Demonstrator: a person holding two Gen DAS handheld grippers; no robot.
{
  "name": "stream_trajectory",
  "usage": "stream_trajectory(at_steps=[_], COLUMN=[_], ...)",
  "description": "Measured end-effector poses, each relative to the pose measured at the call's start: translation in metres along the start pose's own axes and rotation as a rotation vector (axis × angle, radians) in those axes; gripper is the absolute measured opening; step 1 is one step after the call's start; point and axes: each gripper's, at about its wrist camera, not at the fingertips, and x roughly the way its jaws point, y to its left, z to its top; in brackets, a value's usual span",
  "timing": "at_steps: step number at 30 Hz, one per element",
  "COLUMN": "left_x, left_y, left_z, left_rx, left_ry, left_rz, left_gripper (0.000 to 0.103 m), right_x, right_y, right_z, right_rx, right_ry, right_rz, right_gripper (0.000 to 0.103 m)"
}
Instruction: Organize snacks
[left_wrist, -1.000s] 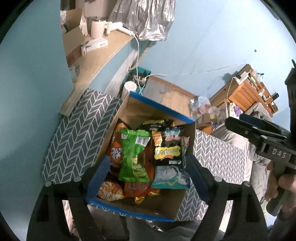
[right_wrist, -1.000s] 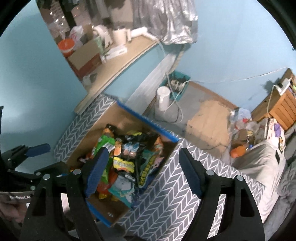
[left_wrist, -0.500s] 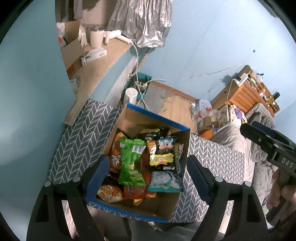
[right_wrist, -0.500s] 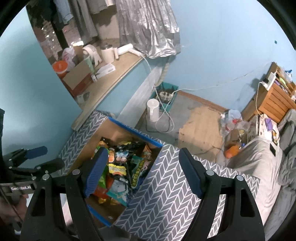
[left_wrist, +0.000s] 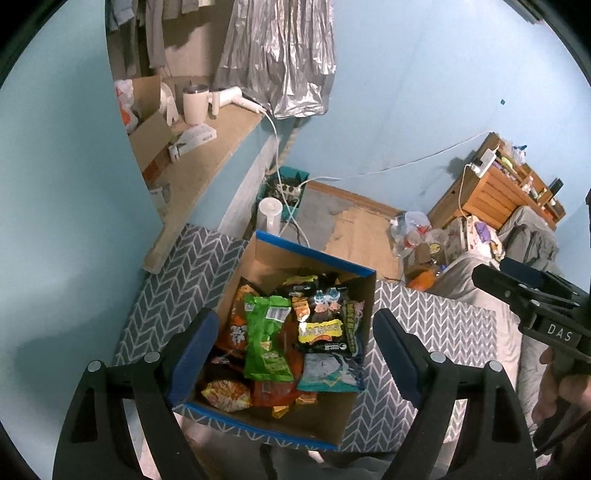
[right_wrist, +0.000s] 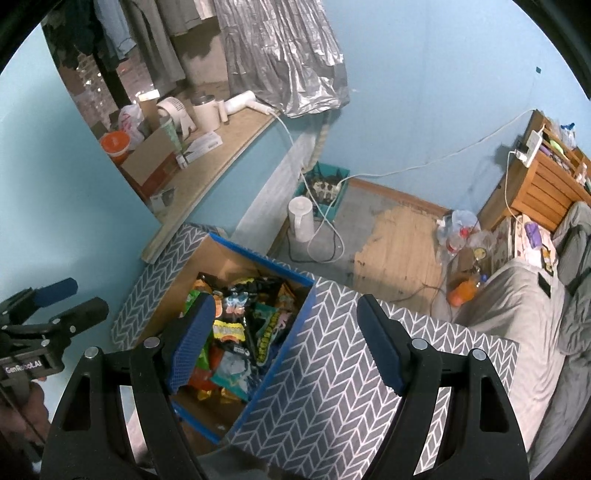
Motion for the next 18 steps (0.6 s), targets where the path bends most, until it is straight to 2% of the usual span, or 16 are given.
stream_trajectory(at_steps=[18], left_x=[-0.004], left_y=[-0.019], left_z=[-0.002], left_rx=[0.019], left_ry=[-0.012], left_rz=[0.015], left_gripper=[0.087], right_x=[-0.004], right_y=[-0.008], right_z=[-0.008], right_rx=[0.013], right_ry=[0.008], right_rz=[0.012], right_gripper=[0.079])
